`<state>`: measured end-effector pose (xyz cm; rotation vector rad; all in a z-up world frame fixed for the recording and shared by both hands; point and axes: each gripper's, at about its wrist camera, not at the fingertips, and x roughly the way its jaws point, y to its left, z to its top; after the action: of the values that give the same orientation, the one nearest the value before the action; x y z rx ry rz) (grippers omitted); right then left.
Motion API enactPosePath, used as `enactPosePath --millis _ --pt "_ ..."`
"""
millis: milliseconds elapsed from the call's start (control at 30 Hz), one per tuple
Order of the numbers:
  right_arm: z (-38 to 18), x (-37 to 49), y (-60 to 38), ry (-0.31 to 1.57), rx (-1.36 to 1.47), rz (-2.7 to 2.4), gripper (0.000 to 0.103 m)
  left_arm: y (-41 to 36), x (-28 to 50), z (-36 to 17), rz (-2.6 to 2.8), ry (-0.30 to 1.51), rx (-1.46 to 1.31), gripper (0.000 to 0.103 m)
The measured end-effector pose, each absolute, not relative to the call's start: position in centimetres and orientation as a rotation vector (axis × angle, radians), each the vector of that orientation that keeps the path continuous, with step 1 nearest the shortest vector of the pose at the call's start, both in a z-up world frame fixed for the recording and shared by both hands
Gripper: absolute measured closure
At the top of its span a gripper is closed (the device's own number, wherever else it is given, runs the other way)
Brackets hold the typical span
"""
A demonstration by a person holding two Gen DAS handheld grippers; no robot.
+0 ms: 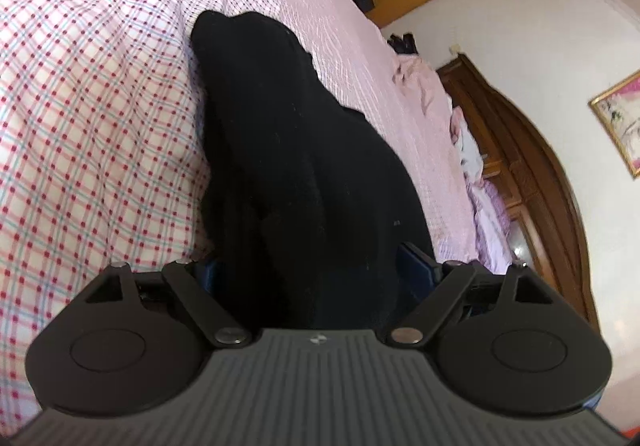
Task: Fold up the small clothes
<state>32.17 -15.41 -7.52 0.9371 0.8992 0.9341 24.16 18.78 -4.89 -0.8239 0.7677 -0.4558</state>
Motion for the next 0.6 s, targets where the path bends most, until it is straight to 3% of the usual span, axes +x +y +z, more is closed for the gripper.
enactPosePath --millis 133,200,300,333,600 --pt "-7.5 33.6 -14.5 0.892 0.922 0.937 0.004 19.2 24.7 -5.3 -0.464 0.748 -0.851 0.016" --pt "-7.7 34.1 -13.4 0.887 0.911 0.943 0.006 19.2 24.3 -5.3 -0.465 0.747 -0.852 0.026" --pt "-8.2 33.5 -14.1 0.919 0.959 0.907 0.040 19.9 23.3 -5.9 -0.435 0.763 -0.907 0.049" --pt "-8.9 33.6 -14.5 0.943 1.018 0.899 0.052 20.1 23.1 -6.1 -0.433 0.763 -0.933 0.051" --pt "-10.0 32.5 -14.2 0.901 1.062 0.876 0.049 20.0 22.8 -6.6 -0.433 0.762 -0.972 0.049"
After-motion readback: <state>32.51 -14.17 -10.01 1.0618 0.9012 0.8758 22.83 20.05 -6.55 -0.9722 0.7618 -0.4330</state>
